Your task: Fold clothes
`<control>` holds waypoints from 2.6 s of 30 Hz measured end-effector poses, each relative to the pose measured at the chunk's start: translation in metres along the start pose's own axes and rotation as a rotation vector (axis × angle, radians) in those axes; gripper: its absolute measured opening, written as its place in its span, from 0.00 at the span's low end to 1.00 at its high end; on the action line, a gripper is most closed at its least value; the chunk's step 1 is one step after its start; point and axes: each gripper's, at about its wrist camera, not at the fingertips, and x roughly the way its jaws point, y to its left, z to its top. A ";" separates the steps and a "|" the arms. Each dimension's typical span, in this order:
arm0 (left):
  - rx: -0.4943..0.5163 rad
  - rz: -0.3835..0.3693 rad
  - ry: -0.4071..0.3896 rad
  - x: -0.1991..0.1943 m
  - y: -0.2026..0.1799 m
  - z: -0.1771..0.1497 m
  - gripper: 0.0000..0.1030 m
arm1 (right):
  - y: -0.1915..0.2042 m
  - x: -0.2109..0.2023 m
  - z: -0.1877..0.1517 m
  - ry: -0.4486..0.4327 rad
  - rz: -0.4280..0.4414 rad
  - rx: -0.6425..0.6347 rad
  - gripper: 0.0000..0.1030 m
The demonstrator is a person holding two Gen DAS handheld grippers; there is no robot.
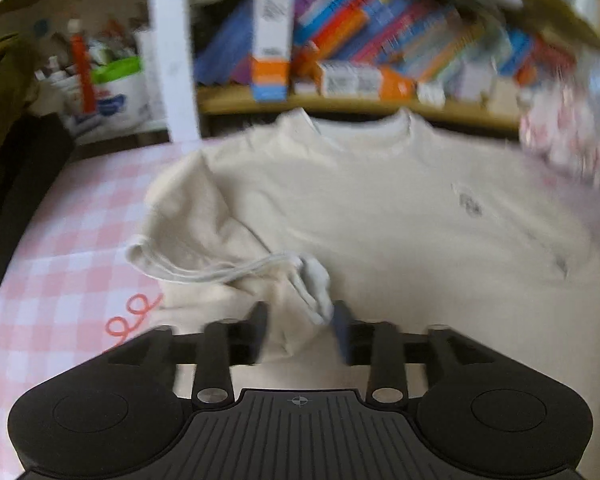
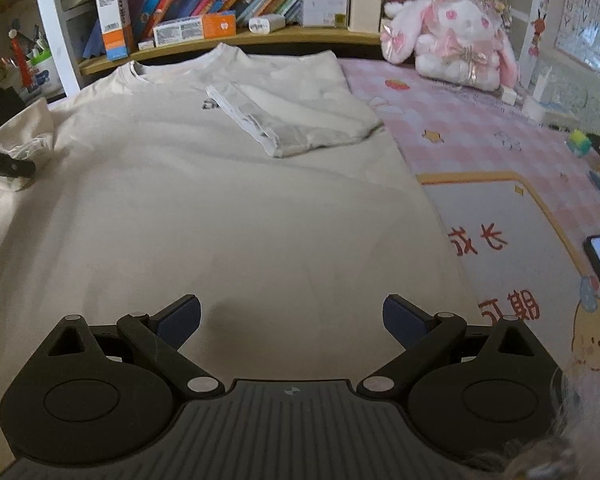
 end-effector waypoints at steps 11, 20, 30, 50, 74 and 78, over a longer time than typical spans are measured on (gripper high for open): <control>-0.269 0.099 -0.092 0.022 0.034 0.039 0.04 | -0.011 0.008 0.001 0.006 0.027 -0.011 0.96; -0.217 -0.182 -0.194 0.028 -0.009 0.065 0.51 | -0.015 0.013 0.005 0.016 0.026 -0.017 0.96; -0.244 0.122 -0.065 0.036 0.072 0.023 0.50 | -0.017 0.015 0.003 0.007 0.014 -0.020 0.99; -0.340 -0.024 0.052 0.125 0.111 0.069 0.00 | -0.001 0.005 -0.006 0.028 -0.099 0.036 0.99; -0.237 -0.120 -0.040 -0.007 0.107 -0.011 0.32 | 0.018 -0.012 -0.027 -0.011 -0.165 -0.003 0.99; -0.237 -0.074 -0.039 -0.049 0.086 -0.062 0.34 | 0.014 -0.015 -0.032 -0.023 -0.123 -0.032 0.99</control>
